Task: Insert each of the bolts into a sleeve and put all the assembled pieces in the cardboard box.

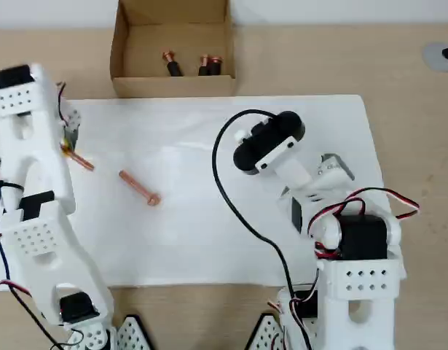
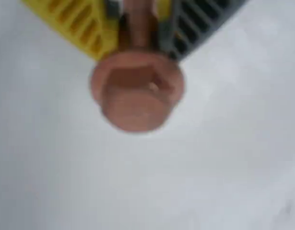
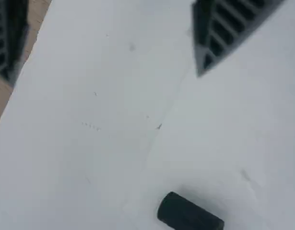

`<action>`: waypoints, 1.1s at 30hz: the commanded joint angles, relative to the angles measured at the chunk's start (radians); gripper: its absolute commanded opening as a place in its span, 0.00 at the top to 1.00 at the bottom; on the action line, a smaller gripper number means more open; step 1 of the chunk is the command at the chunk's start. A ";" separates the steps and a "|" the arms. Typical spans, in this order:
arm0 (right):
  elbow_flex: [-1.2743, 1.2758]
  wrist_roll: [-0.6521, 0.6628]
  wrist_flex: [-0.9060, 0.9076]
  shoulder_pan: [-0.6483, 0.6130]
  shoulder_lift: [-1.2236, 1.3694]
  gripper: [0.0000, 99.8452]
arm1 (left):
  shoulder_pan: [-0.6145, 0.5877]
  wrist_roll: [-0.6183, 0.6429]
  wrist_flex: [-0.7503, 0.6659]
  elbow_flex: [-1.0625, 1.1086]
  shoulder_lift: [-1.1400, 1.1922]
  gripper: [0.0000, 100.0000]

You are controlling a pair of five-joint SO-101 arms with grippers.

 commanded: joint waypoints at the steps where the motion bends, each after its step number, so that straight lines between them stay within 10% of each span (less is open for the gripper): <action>1: -0.002 0.003 -0.015 -0.016 0.002 0.72 | -0.009 -0.216 0.029 -0.166 -0.019 0.99; 14: -0.217 -0.163 -0.025 -0.016 0.490 0.72 | 0.005 -0.568 0.031 -0.199 -0.274 0.99; 24: -0.796 -0.186 0.100 -0.018 1.079 0.72 | 0.038 -0.615 -0.011 0.393 -0.831 0.99; 33: -1.170 -0.241 0.106 -0.077 1.411 0.72 | 0.037 -0.620 -0.382 0.994 -1.359 0.99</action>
